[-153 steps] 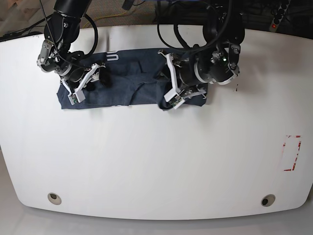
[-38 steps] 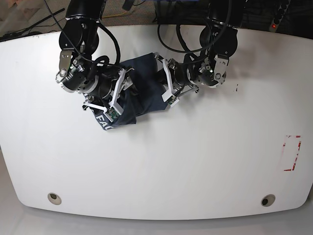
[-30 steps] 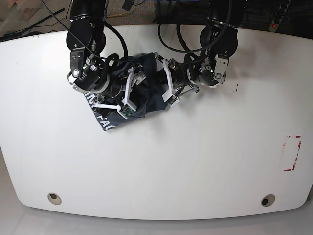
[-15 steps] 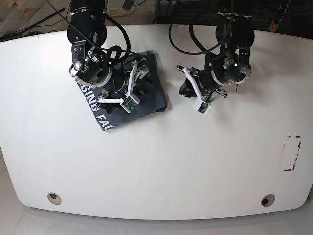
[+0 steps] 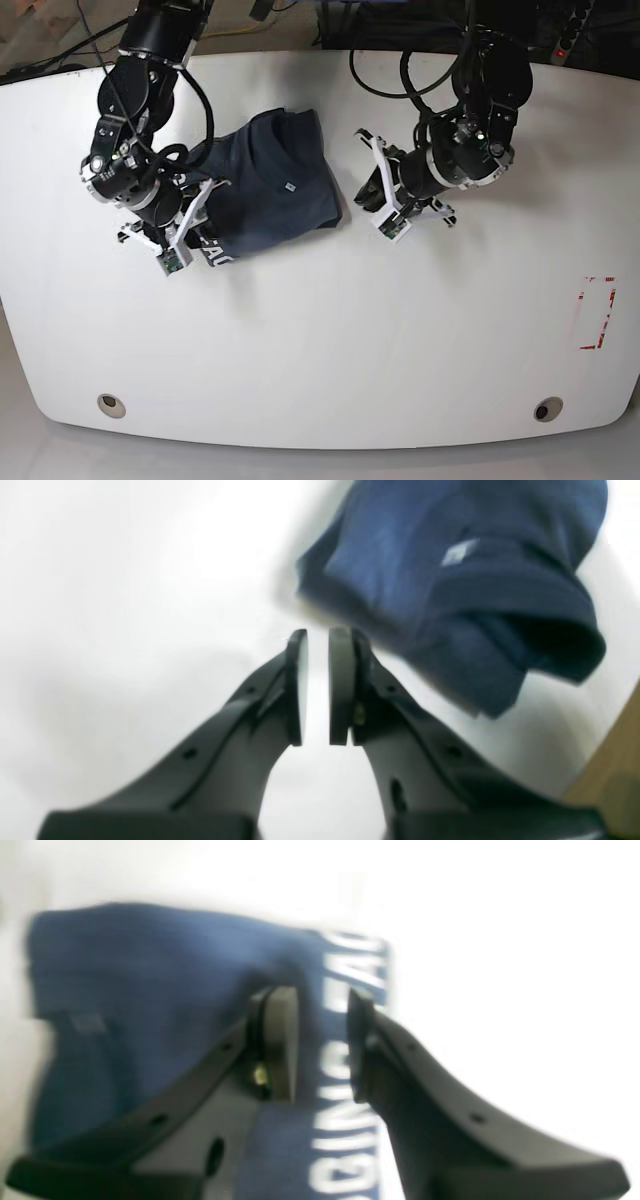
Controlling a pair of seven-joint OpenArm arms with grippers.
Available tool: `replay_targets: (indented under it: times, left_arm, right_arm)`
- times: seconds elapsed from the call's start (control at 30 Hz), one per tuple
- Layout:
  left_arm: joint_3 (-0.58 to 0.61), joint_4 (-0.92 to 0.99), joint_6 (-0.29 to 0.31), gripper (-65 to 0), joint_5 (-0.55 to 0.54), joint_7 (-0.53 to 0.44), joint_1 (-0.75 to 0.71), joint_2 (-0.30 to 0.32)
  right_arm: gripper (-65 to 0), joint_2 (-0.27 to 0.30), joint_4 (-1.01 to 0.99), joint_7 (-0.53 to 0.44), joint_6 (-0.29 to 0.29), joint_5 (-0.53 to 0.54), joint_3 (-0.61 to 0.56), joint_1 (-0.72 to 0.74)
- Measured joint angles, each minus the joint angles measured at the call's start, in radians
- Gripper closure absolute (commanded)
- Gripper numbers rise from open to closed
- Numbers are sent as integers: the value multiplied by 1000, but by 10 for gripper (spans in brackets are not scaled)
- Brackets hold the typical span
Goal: Fold the T-shirt properly
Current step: 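Press and square the folded bundle with both grippers, then release, then grasp the folded bundle with both grippers and lift it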
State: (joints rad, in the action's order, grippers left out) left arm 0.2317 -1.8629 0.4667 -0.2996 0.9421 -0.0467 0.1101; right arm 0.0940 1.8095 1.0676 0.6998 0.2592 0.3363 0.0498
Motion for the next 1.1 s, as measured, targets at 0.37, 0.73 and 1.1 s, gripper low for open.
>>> replay_targets:
  times: [0.37, 0.73, 1.1]
  left_arm:
    - [217, 167, 14, -56, 76, -14, 102, -143]
    - [222, 416, 13, -51, 94, -129, 193, -39]
    - [56, 51, 126, -54, 61, -35, 103, 72]
  right_arm:
    - [-160, 71, -387, -256, -3, -11, -6, 53]
    - [-159, 101, -294, -161, 0, -11, 3, 46]
    - [-157, 109, -284, -100, -3, -21, -61, 170]
